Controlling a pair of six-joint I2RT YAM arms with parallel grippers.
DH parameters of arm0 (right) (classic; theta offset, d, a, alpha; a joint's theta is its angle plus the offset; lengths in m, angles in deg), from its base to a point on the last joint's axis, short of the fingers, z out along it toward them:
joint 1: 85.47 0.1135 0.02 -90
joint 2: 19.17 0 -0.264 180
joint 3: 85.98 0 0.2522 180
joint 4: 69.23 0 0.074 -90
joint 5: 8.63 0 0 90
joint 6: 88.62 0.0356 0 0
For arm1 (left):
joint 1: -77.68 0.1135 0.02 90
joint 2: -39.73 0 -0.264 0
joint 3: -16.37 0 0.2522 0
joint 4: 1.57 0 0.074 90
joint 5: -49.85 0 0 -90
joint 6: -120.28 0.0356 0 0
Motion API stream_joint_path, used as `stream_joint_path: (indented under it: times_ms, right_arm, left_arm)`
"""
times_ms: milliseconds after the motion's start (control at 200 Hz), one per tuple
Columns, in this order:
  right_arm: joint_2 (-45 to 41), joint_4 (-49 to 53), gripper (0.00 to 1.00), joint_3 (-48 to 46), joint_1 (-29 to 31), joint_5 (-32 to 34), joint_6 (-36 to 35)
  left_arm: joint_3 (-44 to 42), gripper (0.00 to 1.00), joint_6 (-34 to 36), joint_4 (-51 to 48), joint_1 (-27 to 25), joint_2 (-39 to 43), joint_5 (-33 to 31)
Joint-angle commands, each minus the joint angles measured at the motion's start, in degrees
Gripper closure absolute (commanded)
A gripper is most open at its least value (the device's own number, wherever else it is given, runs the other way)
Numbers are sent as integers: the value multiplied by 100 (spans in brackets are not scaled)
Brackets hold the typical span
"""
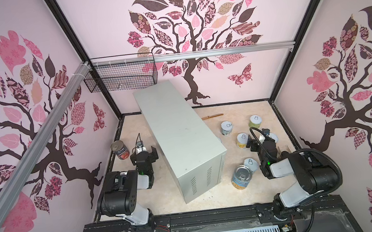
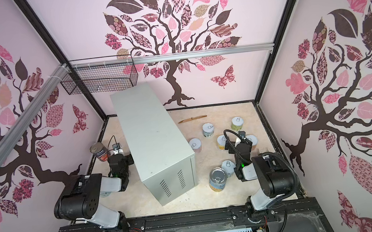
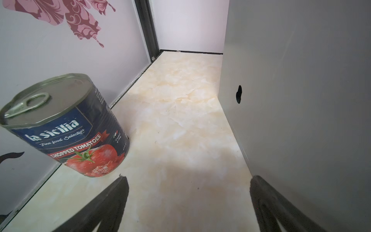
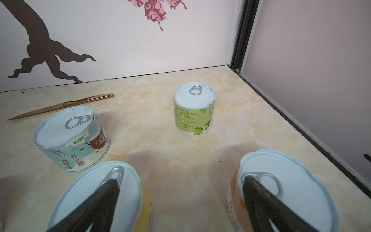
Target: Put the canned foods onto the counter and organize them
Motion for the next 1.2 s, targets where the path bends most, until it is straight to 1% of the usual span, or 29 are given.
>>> stream_joint_path:
  times_ms: [0, 815, 935, 1195]
  right_arm:
    - [-12, -29, 1, 128, -33, -100, 27]
    - [-15, 5, 0, 135, -55, -142, 54]
    - [-21, 3, 0, 136, -62, -140, 53]
    - [-13, 28, 0, 157, -61, -149, 43]
  left_arm:
    - [172, 2, -5, 114, -13, 37, 26]
    - [170, 2, -13, 114, 0, 41, 24]
    - [234, 2, -127, -10, 153, 44, 260]
    - [268, 2, -139, -96, 164, 46, 283]
